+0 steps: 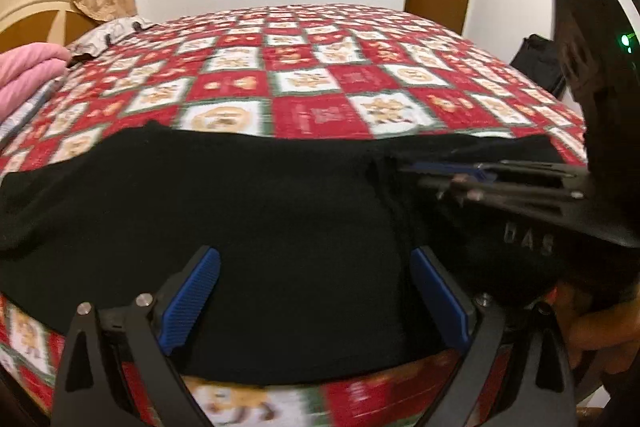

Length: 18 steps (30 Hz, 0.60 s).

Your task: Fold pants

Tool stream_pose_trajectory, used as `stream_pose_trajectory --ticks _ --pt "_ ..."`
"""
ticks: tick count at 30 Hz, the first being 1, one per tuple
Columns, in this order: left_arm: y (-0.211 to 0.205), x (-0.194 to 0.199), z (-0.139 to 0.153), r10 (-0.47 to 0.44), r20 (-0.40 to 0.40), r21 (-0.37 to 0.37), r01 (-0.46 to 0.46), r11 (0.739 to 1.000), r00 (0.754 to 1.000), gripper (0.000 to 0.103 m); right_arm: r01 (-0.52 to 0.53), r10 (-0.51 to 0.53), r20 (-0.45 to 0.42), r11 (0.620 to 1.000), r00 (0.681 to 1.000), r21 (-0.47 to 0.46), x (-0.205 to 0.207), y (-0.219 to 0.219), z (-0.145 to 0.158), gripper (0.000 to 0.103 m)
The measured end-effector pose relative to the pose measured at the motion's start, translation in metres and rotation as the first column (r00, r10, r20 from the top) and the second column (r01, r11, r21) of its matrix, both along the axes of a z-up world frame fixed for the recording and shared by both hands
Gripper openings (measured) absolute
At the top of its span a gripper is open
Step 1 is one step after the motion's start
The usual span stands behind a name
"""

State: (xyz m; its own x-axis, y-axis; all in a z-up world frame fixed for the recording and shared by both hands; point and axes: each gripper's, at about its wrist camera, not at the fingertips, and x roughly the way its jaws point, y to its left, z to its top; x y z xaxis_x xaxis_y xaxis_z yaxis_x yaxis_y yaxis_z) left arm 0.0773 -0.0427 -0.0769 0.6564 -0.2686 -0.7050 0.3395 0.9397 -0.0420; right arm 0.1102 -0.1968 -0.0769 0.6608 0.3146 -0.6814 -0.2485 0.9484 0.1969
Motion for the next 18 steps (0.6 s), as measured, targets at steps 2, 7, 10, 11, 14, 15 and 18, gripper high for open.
stream_pose_trajectory --ticks 2,7,10,11,14,15,18 --pt "0.017 0.001 0.004 0.039 0.022 0.001 -0.039 0.999 0.999 0.099 0.021 -0.021 -0.015 0.999 1.0 0.04 0.002 -0.004 -0.001 0.013" --pt "0.1 0.0 0.012 0.25 0.071 -0.033 -0.249 0.968 0.965 0.099 0.057 -0.058 -0.001 0.973 0.998 0.223 -0.018 -0.019 0.01 0.013" --pt "0.168 0.001 0.014 0.444 0.067 -0.087 -0.438 0.895 0.894 0.098 0.023 -0.04 0.053 0.954 0.998 0.297 -0.047 -0.01 0.023 0.013" --pt "0.189 0.002 0.013 0.5 0.047 -0.119 -0.492 0.862 0.865 0.097 -0.002 -0.017 0.059 0.952 0.998 0.307 -0.052 -0.003 0.026 0.013" --pt "0.247 0.003 0.005 0.628 -0.053 -0.245 -0.619 0.746 0.777 0.089 -0.088 0.071 0.071 0.96 0.995 0.268 -0.072 0.029 0.032 0.014" --pt "0.262 0.004 0.001 0.649 -0.088 -0.283 -0.644 0.711 0.755 0.085 -0.114 0.099 0.068 0.957 0.993 0.265 -0.076 0.039 0.032 0.014" --pt "0.286 0.011 -0.013 0.684 -0.157 -0.32 -0.692 0.647 0.712 0.079 -0.215 0.21 0.045 0.947 0.977 0.239 -0.085 0.071 0.028 0.014"
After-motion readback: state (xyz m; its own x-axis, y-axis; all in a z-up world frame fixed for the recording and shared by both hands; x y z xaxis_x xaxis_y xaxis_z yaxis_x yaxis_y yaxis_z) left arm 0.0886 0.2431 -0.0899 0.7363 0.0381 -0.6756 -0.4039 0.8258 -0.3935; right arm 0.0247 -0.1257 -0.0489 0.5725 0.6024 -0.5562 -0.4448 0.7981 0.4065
